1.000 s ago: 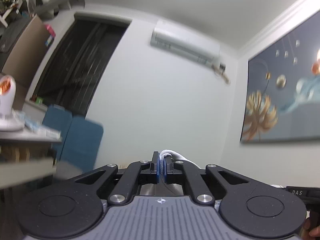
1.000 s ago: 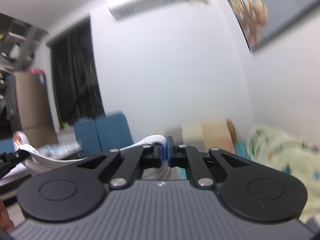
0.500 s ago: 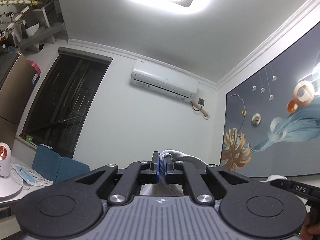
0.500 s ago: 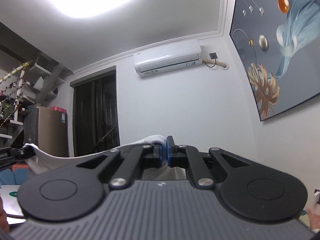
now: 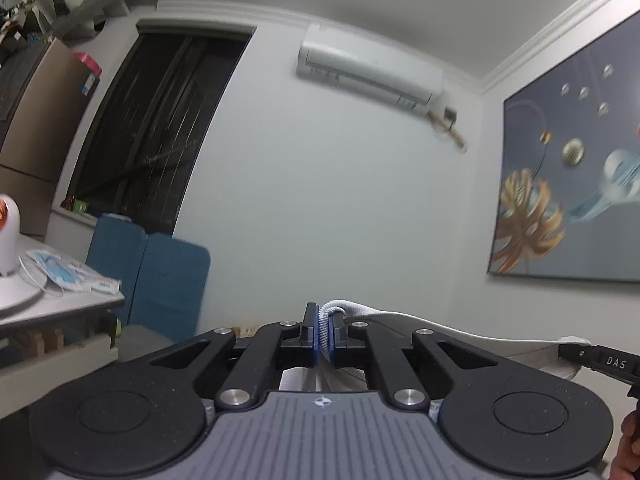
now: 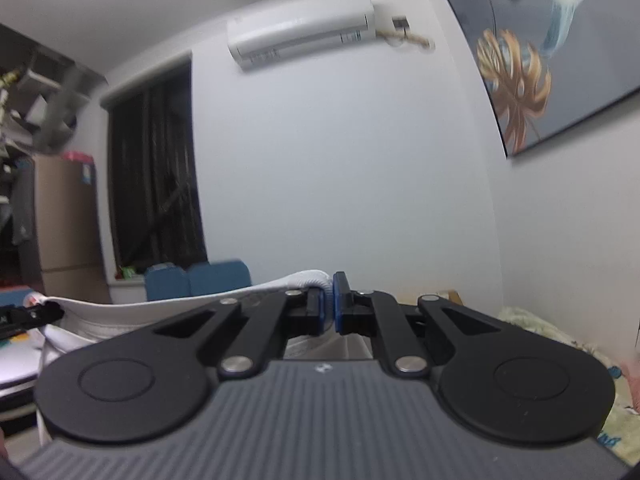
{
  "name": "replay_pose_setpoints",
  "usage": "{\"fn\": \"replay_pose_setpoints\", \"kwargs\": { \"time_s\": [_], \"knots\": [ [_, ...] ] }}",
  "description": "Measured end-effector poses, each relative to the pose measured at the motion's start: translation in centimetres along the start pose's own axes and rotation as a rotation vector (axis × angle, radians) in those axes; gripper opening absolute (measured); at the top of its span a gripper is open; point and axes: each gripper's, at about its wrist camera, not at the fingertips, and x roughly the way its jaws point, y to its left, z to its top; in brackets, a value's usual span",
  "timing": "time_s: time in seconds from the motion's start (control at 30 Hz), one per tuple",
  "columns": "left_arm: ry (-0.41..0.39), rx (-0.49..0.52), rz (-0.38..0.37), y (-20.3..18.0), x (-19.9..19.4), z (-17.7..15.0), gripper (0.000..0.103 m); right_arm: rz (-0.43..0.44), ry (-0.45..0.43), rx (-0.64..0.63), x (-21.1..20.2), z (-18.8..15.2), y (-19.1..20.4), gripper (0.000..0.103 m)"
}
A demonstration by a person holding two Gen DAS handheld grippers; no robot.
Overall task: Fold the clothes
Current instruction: 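Lift the T-shirt high with both tools, stretching it between them, then lower the T-shirt onto the bed with both tools and open them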
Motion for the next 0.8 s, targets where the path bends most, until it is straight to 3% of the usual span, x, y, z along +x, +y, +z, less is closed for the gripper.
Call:
{"fn": "replay_pose_setpoints", "kwargs": {
  "time_s": [0.33,0.57,0.7,0.8],
  "knots": [
    [0.225,0.022,0.085,5.2,26.7,-13.3,0.005,-0.093,0.242,0.008,24.1,-14.0,-5.1,0.007],
    [0.42,0.012,0.138,10.3,46.8,-28.7,0.006,-0.07,0.431,0.081,37.4,-27.8,-10.2,0.007],
    [0.544,0.015,0.169,13.4,56.0,-38.2,0.006,-0.057,0.539,0.123,45.1,-35.7,-13.1,0.007],
    [0.643,0.005,0.178,15.3,60.0,-43.9,0.006,-0.047,0.619,0.154,50.8,-41.6,-15.3,0.008]
  ]
}}
